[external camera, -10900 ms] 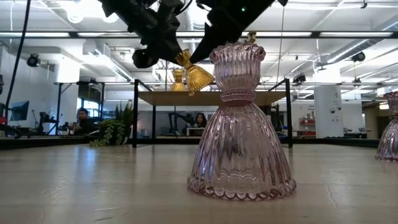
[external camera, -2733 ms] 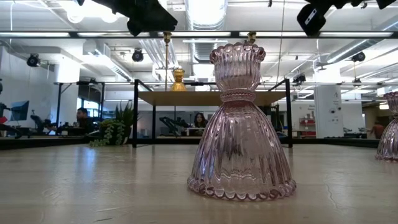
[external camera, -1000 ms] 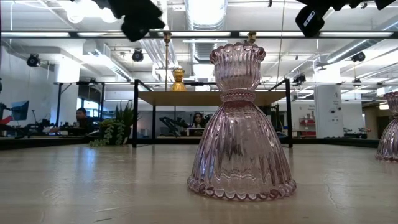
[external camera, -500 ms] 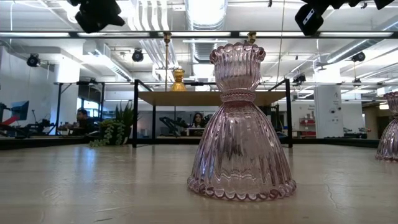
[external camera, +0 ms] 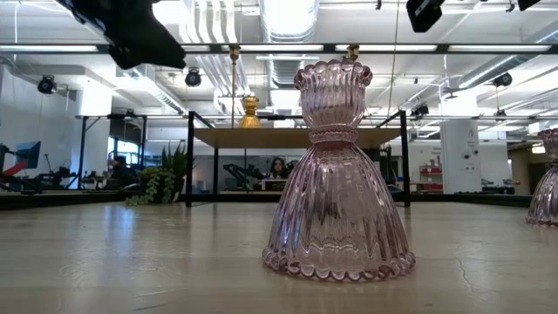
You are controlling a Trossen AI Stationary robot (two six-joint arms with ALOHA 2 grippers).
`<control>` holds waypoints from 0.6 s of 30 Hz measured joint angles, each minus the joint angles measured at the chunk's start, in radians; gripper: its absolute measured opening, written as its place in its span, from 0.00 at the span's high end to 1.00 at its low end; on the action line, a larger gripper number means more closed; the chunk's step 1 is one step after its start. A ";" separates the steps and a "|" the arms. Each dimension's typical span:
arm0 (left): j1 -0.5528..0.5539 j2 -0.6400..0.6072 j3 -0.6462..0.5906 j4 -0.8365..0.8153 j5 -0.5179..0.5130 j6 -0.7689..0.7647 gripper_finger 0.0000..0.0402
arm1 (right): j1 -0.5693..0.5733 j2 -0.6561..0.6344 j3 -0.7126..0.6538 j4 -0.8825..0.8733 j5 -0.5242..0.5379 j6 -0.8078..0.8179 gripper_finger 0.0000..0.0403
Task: Pick & Place candle stick holders
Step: Put the top right pink glass candle holder on the shelf
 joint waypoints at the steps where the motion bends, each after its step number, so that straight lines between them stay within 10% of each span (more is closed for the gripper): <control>1: 0.000 0.000 -0.010 0.034 -0.015 0.018 0.66 | -0.001 0.006 0.000 -0.003 0.007 0.001 0.98; 11: 0.027 0.000 -0.052 0.287 -0.085 0.326 0.66 | 0.021 0.063 0.037 -0.284 0.186 0.123 0.98; 18: 0.107 -0.012 -0.052 0.306 -0.084 0.255 0.66 | 0.019 0.072 0.098 -0.304 0.368 0.034 0.98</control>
